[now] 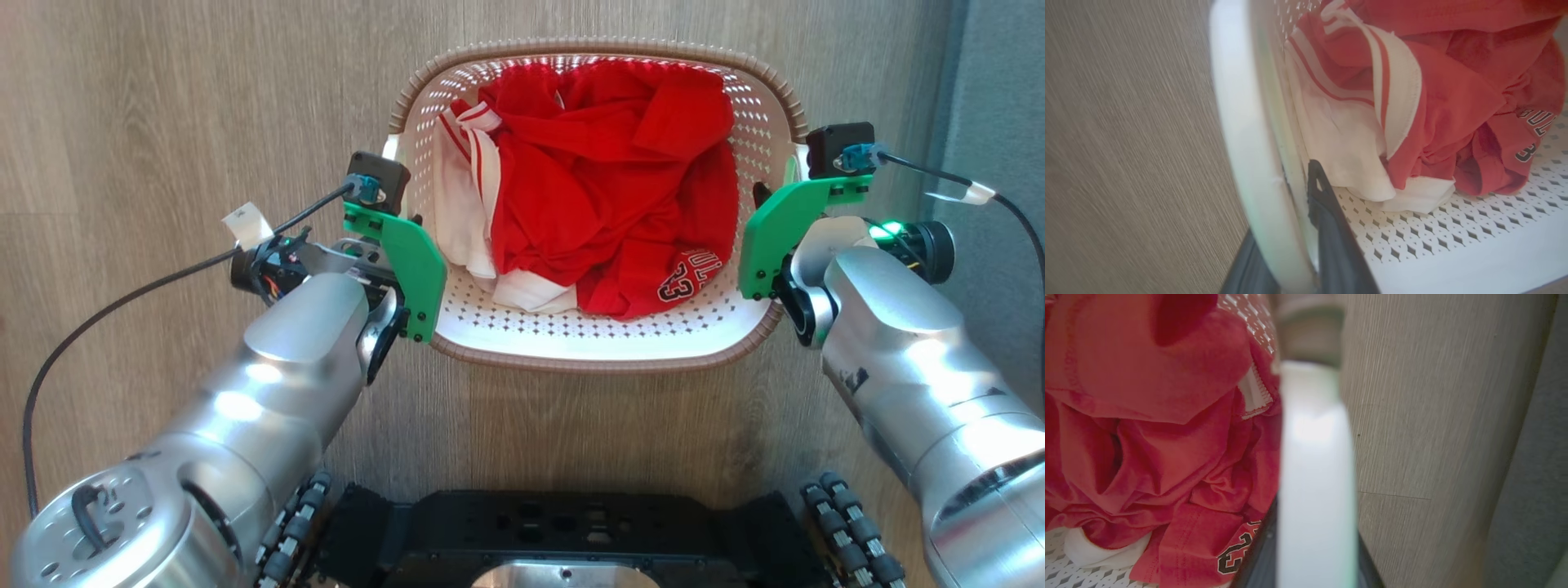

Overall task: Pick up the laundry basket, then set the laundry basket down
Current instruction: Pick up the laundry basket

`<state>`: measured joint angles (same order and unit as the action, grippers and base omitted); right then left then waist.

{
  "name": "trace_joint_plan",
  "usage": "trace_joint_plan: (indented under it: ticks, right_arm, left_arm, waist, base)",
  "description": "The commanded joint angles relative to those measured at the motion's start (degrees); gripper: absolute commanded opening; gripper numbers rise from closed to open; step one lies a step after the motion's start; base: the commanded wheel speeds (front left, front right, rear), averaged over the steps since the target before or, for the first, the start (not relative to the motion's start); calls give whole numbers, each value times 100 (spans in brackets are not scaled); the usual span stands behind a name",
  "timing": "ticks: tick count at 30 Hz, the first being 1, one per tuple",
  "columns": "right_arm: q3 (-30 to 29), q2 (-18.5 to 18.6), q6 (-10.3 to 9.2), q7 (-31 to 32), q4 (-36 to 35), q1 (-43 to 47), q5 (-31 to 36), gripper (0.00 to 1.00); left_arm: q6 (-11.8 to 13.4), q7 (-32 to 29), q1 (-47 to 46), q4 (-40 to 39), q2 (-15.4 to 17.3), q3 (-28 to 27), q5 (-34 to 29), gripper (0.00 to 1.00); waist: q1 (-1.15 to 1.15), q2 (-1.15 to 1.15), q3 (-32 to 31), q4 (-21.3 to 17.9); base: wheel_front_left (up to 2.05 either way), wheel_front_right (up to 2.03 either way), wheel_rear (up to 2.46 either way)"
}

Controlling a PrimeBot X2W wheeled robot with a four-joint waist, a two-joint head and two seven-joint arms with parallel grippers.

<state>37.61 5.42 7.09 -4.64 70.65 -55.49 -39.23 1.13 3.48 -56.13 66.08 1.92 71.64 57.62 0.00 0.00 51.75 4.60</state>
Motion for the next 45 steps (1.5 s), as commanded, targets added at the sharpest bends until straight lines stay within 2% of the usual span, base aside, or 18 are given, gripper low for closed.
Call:
trace_joint_plan:
  ticks: [1, 13, 19, 25, 38, 45]
  right_arm:
    - [232, -99, 40, 18, -48, 285, 52, 0]
    - [512, -61, 40, 430, 32, 453, -91, 0]
    - [768, -84, 40, 972, -36, 665, -221, 0]
    - [1092, -67, 40, 1811, -139, 964, -399, 0]
    - [1539, 23, 40, 2556, -790, 1466, -951, 0]
    - [1789, 97, 40, 2810, -1153, 1582, -1179, 0]
  left_arm:
    - [-91, -29, 74, -95, 96, 51, -75, 0]
    - [-464, -265, 242, -234, 96, 150, -308, 0]
    - [-662, -600, 467, -319, 96, 166, -540, 0]
    - [-821, -1118, 798, -463, 96, 170, -778, 0]
    - [-860, -2218, 1412, -1037, 109, 171, -726, 0]
    - [-861, -2662, 1623, -1578, 400, 171, -738, 0]
  waist:
    - [0, 0, -69, 12]
    - [0, 0, -691, 47]
    - [0, 0, -1228, 30]
    - [0, 0, -1854, 32]
    - [0, 0, -3010, -21]
    - [0, 0, -3515, -49]
  base:
    - [0, 0, 0]
    - [0, 0, 0]
    - [0, 0, 0]
    - [0, 0, 0]
    - [0, 0, 0]
    - [0, 0, 0]
